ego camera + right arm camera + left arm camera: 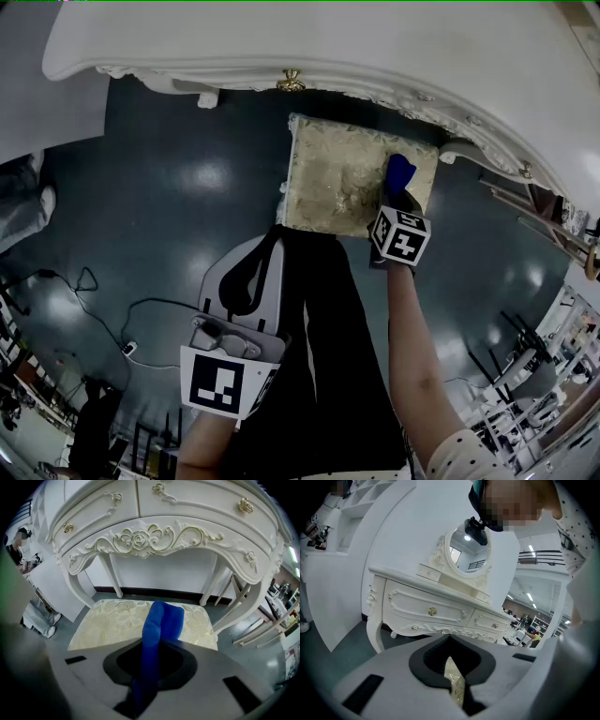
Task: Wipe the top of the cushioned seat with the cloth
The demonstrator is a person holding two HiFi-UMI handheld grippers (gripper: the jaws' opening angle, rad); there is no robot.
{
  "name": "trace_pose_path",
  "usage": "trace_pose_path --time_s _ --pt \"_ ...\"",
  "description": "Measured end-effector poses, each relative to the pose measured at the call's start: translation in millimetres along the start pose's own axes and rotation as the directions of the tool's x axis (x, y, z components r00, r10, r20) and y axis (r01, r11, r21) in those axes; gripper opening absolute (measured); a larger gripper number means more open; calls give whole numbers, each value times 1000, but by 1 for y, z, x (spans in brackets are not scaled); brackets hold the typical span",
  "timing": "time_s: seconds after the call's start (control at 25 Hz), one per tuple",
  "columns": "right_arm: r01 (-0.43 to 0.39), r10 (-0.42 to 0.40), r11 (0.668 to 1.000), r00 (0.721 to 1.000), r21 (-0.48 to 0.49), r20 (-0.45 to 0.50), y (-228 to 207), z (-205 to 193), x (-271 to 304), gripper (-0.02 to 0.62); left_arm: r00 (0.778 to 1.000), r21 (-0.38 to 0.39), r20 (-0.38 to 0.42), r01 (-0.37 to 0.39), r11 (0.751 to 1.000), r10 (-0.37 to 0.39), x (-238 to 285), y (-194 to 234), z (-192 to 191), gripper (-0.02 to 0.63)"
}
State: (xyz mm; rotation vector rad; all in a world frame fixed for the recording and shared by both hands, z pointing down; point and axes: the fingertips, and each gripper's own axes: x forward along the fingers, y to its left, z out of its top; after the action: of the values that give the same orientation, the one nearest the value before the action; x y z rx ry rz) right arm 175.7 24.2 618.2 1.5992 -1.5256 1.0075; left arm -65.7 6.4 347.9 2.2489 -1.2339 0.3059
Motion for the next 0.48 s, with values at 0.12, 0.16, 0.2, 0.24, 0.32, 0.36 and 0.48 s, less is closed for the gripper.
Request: trace_pose_path --time_s 0.12,0.16,0.2,0.24,0.32,0.36,0.48 --pt "-2 2 1000 1000 -1 1 5 1 0 63 1000 1 18 1 1000 -1 0 1 3 9" --pt "-2 2 1000 1000 0 1 7 1 0 63 1000 0 23 1 1000 -1 0 1 4 9" --pt "-2 2 1000 1000 0 2 8 1 0 63 1000 -1 20 2 1000 -2 0 1 4 9" --pt "-4 4 1000 1000 0 2 9 2 0 63 1000 -2 14 3 1000 -3 0 1 3 9" --pt "-9 9 1000 1000 -4 1 13 2 1 63 1000 -3 9 5 1000 -5 0 2 3 9" --pt "-12 12 1000 1000 -8 1 15 2 1 63 1000 -3 11 5 1000 -5 0 2 3 9" --pt "-26 26 999 1000 -19 0 22 3 1 63 1000 -4 23 4 1000 -4 -2 4 5 9"
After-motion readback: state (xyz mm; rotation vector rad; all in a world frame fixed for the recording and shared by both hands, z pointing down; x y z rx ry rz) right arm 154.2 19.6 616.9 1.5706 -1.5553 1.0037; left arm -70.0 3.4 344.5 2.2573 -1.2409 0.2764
